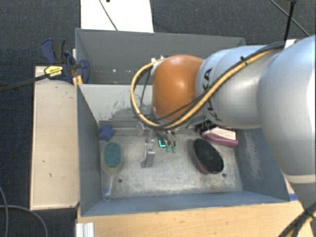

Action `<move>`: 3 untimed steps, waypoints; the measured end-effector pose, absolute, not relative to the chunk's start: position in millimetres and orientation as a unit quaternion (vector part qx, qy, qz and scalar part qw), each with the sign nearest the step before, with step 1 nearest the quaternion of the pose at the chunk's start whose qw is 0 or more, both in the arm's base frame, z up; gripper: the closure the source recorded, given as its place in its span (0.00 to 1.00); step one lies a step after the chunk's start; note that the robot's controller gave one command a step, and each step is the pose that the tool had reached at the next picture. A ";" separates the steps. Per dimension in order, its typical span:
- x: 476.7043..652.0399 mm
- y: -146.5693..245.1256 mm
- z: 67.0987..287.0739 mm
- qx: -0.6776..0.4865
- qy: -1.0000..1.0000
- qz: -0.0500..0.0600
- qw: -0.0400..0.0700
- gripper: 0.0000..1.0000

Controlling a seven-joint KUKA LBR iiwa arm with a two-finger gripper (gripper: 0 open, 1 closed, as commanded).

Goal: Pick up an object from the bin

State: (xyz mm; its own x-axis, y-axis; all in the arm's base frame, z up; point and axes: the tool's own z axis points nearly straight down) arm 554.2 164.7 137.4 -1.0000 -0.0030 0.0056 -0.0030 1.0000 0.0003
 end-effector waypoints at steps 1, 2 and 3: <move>550.1 249.2 70.9 0.156 -0.988 -0.001 -0.002 0.00; 551.1 244.8 72.1 0.153 -0.988 0.002 0.000 1.00; 565.2 237.2 192.9 0.155 -0.988 -0.001 -0.006 1.00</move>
Offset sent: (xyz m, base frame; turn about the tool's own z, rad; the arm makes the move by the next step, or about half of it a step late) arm -0.0048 0.0827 -0.0674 -0.3087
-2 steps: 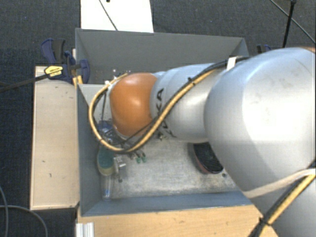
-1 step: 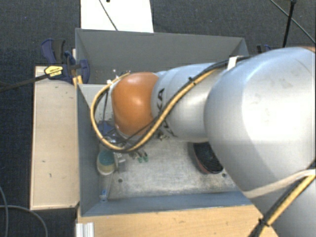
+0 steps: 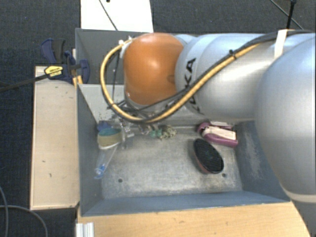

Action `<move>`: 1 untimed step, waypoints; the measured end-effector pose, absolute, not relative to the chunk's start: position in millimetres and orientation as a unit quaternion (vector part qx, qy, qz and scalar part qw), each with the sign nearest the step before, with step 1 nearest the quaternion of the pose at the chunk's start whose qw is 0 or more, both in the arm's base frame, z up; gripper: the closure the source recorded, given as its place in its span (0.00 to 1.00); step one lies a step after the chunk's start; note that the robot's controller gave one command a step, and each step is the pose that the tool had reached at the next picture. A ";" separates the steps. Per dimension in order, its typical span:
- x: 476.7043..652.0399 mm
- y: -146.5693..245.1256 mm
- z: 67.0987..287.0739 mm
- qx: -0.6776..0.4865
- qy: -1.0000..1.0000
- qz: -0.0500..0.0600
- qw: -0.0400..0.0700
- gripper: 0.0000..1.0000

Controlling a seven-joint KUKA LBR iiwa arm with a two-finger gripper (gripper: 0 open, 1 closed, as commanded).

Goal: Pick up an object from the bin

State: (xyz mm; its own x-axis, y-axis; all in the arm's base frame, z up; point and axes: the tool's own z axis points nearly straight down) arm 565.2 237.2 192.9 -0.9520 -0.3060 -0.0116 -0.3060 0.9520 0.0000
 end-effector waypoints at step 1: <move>556.5 243.6 267.3 -0.015 1.000 0.002 0.004 1.00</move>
Offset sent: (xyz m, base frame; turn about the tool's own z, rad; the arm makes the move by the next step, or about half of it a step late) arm -0.0103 0.0059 0.0718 0.2820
